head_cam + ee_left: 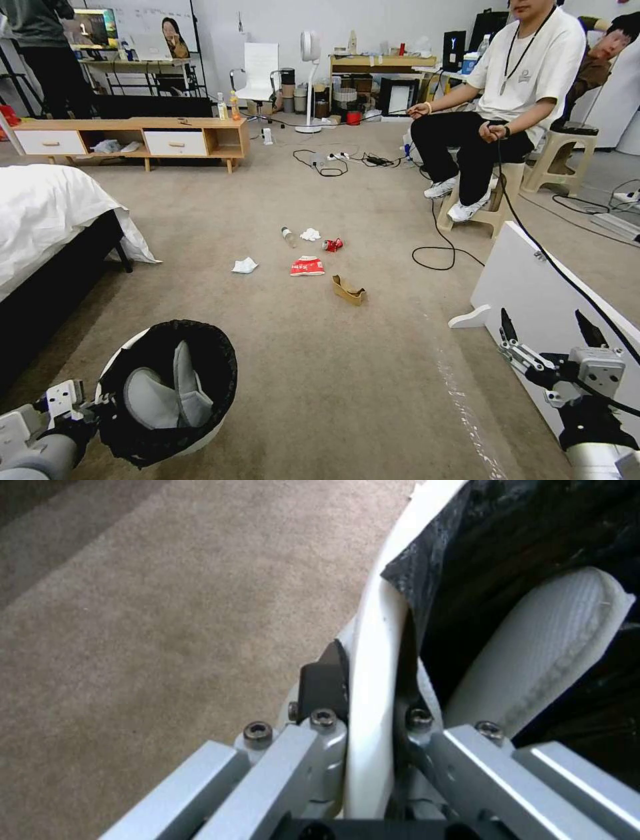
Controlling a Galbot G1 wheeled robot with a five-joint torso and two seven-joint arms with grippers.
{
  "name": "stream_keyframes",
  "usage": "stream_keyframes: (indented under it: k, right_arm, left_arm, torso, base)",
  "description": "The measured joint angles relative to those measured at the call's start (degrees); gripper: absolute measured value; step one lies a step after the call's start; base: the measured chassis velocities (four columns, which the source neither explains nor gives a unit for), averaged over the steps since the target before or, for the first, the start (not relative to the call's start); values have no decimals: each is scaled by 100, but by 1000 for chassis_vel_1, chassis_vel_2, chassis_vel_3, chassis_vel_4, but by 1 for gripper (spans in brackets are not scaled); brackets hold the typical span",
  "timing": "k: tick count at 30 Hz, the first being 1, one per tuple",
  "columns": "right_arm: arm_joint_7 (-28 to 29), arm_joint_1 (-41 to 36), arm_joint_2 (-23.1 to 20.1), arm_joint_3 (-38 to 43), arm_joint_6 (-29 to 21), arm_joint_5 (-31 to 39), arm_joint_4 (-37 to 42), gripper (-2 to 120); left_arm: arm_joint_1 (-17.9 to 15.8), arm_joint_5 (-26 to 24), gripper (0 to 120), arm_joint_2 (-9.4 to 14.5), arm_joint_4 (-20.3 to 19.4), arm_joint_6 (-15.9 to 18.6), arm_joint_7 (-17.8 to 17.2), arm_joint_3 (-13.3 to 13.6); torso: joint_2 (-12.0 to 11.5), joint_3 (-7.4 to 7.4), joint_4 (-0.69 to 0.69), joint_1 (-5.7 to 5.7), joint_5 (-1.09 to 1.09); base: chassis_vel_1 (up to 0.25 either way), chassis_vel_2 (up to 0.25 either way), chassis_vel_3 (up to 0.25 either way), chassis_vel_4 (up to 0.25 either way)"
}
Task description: Pick up the trash bin and place the garbage on the floor into it.
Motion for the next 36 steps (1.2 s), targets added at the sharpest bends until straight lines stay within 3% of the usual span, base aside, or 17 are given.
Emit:
stream_keyframes:
  k: [25, 36]
  right_arm:
    - [-267, -30, -22, -41, 287, -17, -133, 100]
    - [-361, -87, -16, -80, 341, -89, -135, 100]
  left_arm:
    - [41, -17, 2, -30, -45, 0, -9, -90]
    - [98, -21, 2, -33, -102, 0, -10, -142]
  torso:
    - [0, 0, 0, 0, 0]
    - [1, 0, -1, 0, 0]
  base:
    - [0, 0, 0, 0]
    - [-125, 108, 120, -117]
